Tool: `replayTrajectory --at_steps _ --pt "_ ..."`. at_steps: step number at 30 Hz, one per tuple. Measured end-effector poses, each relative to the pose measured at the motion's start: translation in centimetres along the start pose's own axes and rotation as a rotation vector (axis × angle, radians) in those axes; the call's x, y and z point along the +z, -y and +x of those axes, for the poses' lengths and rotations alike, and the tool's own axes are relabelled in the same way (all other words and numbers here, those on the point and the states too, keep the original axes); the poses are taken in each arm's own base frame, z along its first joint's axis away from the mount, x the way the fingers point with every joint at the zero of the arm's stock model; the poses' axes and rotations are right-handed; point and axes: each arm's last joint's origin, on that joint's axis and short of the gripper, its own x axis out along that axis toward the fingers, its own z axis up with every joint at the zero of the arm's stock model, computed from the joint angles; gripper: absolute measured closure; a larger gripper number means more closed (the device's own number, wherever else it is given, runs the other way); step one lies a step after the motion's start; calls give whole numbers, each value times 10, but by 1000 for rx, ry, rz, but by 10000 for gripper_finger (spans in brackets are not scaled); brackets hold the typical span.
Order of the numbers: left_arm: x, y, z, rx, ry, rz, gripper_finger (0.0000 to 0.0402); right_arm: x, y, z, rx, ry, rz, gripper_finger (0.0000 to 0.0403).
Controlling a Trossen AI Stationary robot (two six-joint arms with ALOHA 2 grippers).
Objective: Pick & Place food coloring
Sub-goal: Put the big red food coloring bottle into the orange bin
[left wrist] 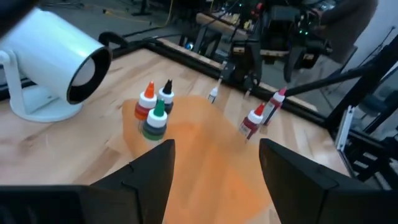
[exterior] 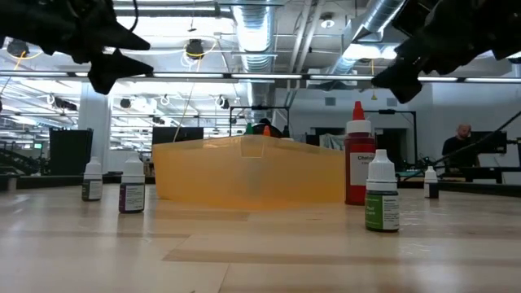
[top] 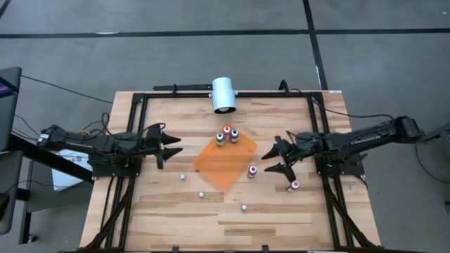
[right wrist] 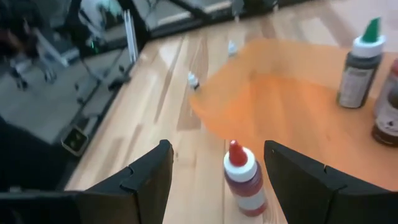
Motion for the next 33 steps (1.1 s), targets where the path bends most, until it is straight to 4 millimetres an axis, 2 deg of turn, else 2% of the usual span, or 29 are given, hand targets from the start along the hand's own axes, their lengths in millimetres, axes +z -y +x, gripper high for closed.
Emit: replayTrajectory --at_steps 6,15,33 --pt "-4 -5 -14 -55 39 -11 178 -3 0 18 -6 -103 -28 163" --pt "-15 -10 -25 -103 67 -21 178 -8 6 39 -35 -192 -13 163" --pt "-20 -12 -26 -88 18 -17 178 -8 15 66 -69 -276 11 163"
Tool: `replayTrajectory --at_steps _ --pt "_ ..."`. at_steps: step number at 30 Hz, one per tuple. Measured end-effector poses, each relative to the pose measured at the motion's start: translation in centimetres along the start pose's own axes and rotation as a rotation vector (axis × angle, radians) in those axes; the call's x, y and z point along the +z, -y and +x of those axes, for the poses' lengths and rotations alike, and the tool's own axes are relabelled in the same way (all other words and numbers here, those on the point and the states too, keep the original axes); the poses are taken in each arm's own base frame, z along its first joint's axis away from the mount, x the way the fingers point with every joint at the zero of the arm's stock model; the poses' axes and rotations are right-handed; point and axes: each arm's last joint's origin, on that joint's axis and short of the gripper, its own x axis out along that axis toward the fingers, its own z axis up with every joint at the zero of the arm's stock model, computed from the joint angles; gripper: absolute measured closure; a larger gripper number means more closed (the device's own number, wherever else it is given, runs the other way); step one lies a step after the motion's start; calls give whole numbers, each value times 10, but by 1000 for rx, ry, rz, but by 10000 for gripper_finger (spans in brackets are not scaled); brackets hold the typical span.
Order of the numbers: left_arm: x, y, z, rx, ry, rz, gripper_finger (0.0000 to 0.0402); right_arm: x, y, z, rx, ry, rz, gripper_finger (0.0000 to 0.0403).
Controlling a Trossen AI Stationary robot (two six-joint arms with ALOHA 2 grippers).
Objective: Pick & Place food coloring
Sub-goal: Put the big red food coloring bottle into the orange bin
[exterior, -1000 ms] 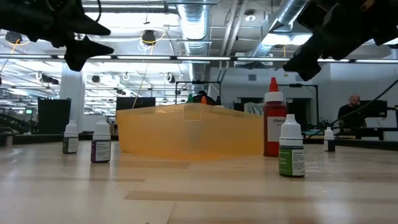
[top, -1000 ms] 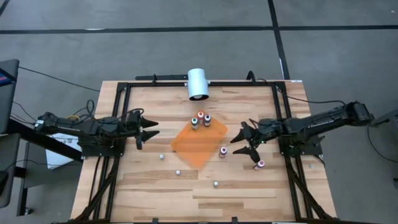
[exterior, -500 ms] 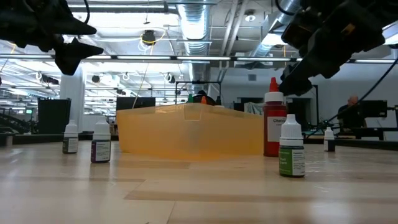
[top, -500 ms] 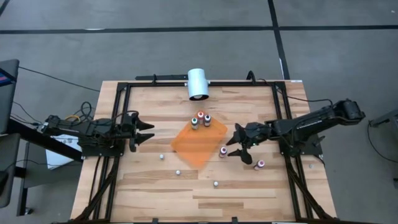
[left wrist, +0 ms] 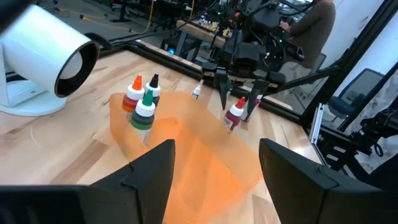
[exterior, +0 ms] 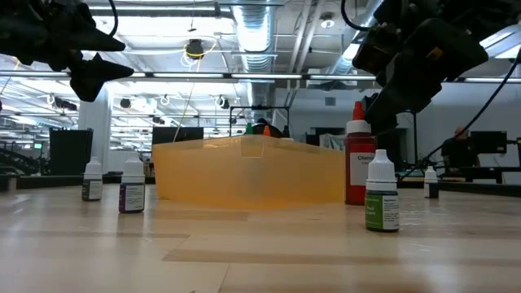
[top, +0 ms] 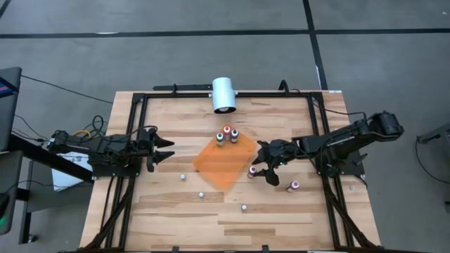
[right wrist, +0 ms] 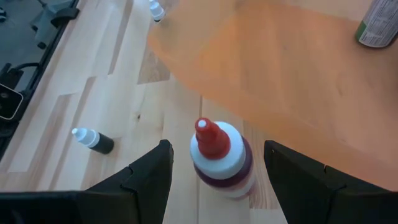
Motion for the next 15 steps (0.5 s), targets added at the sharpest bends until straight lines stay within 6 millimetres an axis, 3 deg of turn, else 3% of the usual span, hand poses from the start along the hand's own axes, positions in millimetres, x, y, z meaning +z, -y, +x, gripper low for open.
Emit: replayTrajectory --at_steps 15 --pt "-4 -2 0 21 -41 -25 178 5 1 13 -6 -31 6 176"
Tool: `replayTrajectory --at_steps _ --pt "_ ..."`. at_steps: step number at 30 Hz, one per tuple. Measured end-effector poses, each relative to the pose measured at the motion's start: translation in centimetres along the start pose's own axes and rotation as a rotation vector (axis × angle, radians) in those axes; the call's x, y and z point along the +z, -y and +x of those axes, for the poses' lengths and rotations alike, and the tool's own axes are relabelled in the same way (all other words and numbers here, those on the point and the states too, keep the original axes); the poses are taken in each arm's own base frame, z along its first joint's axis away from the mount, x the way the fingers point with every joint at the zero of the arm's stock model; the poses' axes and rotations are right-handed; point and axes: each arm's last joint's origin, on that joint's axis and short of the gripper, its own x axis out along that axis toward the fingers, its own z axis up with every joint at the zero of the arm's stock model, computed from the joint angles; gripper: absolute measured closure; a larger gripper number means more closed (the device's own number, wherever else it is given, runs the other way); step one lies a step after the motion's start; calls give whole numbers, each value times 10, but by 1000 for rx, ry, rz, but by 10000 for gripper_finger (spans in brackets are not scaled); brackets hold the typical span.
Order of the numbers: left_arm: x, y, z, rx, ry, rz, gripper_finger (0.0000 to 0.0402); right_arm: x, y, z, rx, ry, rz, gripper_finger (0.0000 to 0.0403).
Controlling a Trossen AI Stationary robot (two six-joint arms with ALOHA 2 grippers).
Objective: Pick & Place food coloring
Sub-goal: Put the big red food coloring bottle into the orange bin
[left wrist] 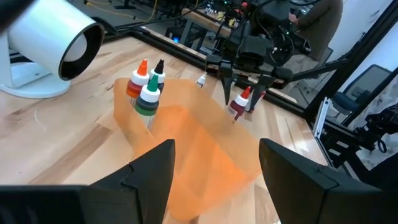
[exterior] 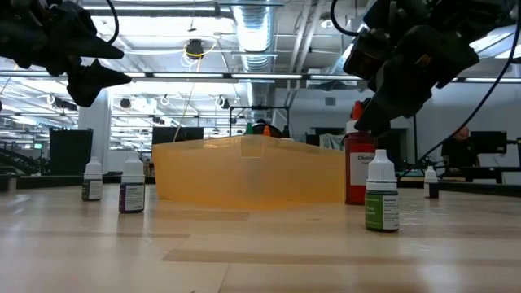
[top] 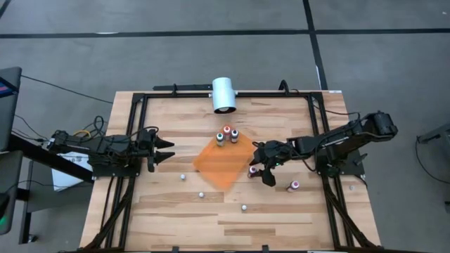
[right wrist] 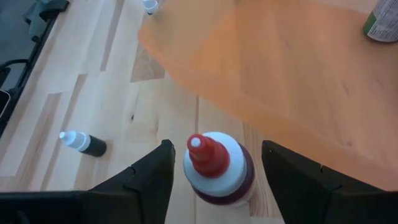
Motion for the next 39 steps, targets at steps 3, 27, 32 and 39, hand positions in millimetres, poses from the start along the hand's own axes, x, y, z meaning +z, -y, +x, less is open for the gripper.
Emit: replayTrajectory --at_steps 3,27,32,39 --pt "-1 -1 0 5 -10 3 178 2 -1 -2 4 18 -3 197" --pt "-4 -2 0 22 -42 -35 178 19 -22 -3 81 49 -51 287" --pt "-7 -4 0 39 -69 -80 178 42 -30 -9 174 81 -104 295" --pt "-8 -4 0 47 -82 -106 178 74 -38 -22 179 118 -119 274"
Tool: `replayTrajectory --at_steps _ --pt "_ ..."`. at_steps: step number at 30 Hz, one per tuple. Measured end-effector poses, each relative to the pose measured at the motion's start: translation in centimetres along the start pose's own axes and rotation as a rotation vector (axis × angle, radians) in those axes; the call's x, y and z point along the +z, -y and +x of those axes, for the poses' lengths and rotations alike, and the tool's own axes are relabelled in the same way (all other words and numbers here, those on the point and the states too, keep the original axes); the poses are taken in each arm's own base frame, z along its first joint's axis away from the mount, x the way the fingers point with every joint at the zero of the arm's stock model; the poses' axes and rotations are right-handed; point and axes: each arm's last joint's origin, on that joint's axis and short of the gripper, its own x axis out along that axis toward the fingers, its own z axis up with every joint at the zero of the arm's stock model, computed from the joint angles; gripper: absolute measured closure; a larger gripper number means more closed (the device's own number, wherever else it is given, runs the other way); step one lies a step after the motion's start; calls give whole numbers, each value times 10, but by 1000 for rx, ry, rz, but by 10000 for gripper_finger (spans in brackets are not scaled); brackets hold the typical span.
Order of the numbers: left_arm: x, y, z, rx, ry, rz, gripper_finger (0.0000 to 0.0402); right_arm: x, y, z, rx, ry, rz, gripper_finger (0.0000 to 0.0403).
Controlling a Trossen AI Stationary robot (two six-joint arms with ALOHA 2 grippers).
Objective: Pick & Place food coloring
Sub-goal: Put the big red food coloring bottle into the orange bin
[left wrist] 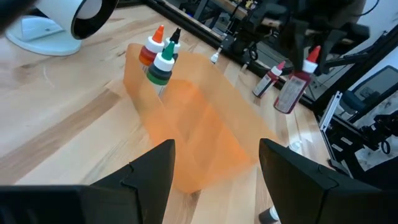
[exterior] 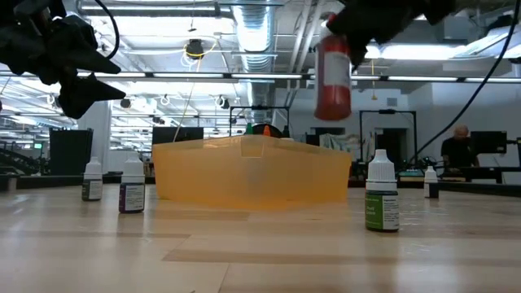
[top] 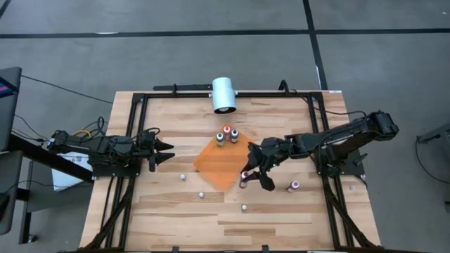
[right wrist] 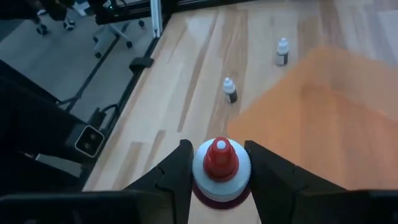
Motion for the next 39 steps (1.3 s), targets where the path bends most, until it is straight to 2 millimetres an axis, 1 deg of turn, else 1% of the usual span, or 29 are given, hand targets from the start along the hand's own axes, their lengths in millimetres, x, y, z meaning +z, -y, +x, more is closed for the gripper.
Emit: replayTrajectory --at_steps 3,6,9,12,16,20,24,29,35,39 --pt "0 0 0 0 0 -10 178 13 0 -5 -15 -5 11 286" --pt "0 0 0 0 0 -29 178 28 1 -11 -52 15 75 296" --pt "0 0 0 -1 1 -43 178 39 5 -18 -110 22 150 292" --pt "0 0 0 -1 1 -58 178 50 10 -24 -170 57 240 278" --pt "0 0 0 -1 2 -83 178 59 16 -30 -235 102 356 276" --pt "0 0 0 -2 2 -104 178 61 25 -34 -285 140 465 293" --pt "0 0 0 -2 2 -123 178 61 33 -37 -307 159 525 289" --pt "0 0 0 -2 2 -132 178 61 37 -39 -316 163 532 268" --pt "0 0 0 -2 2 -132 178 59 37 -39 -334 129 474 286" --pt "0 0 0 -2 2 -132 178 49 40 -39 -468 47 432 289"
